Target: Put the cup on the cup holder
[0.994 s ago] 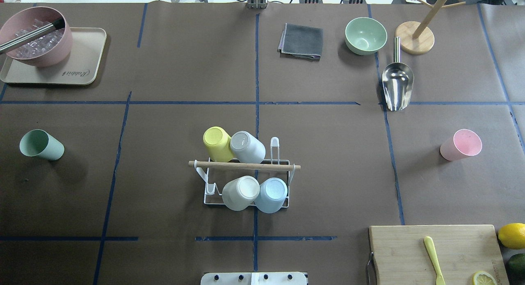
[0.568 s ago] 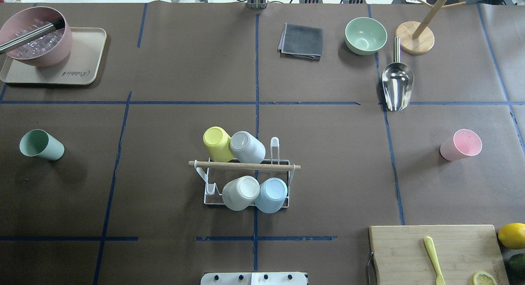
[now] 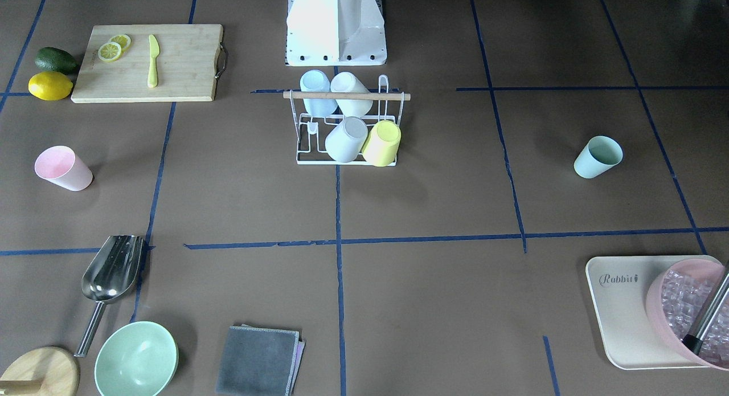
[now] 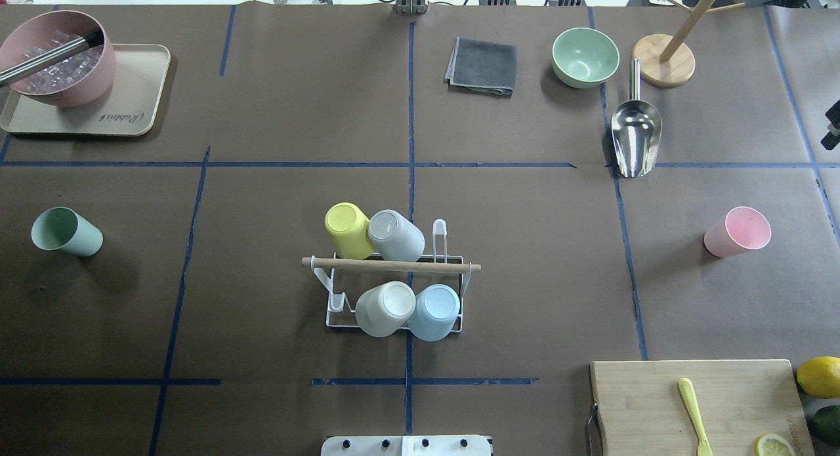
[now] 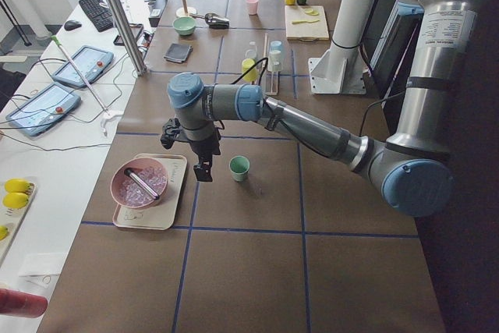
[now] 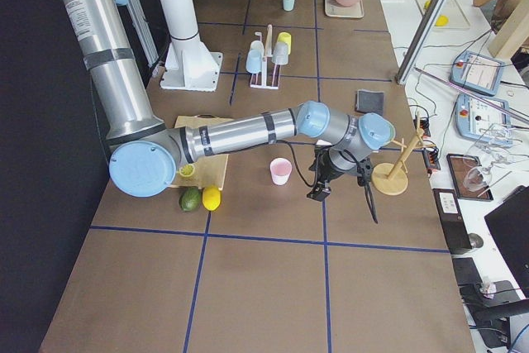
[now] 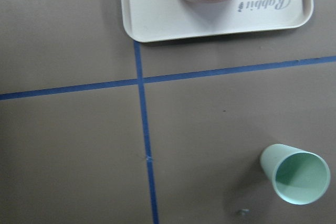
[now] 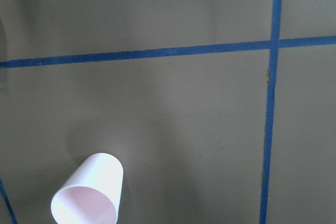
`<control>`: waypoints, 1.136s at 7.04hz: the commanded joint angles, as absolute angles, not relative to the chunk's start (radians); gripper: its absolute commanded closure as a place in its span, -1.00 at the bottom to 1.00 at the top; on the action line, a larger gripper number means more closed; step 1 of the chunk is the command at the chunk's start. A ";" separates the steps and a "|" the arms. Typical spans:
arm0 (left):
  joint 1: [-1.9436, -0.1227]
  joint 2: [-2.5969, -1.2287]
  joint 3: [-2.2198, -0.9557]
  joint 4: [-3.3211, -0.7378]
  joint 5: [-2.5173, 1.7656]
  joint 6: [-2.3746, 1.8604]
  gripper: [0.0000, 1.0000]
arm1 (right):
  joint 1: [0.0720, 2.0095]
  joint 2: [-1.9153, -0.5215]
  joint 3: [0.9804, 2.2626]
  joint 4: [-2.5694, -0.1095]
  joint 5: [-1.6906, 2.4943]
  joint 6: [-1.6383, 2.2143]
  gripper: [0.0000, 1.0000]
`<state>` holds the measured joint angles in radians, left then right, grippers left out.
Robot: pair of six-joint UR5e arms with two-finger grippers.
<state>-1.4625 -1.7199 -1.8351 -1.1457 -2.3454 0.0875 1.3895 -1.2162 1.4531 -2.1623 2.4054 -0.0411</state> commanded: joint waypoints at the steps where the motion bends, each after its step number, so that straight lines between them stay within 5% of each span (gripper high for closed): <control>1: -1.328 -1.810 -1.807 -1.035 -2.344 0.087 -1.00 | 1.370 -1.010 1.204 -2.268 2.395 -0.086 -1.00; 3: -1.221 -1.853 -1.743 -0.991 -2.349 0.091 -1.00 | 1.342 -0.922 1.088 -2.339 2.382 -0.143 -0.99; 8: -1.095 -1.957 -1.562 -0.881 -2.384 0.101 -1.00 | 1.142 -0.965 1.086 -2.398 2.382 -0.179 -0.99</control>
<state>-1.1159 -1.9480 -1.6033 -0.8878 -2.3717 0.0951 1.1922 -0.9423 1.0853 -2.3961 2.3821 -0.1609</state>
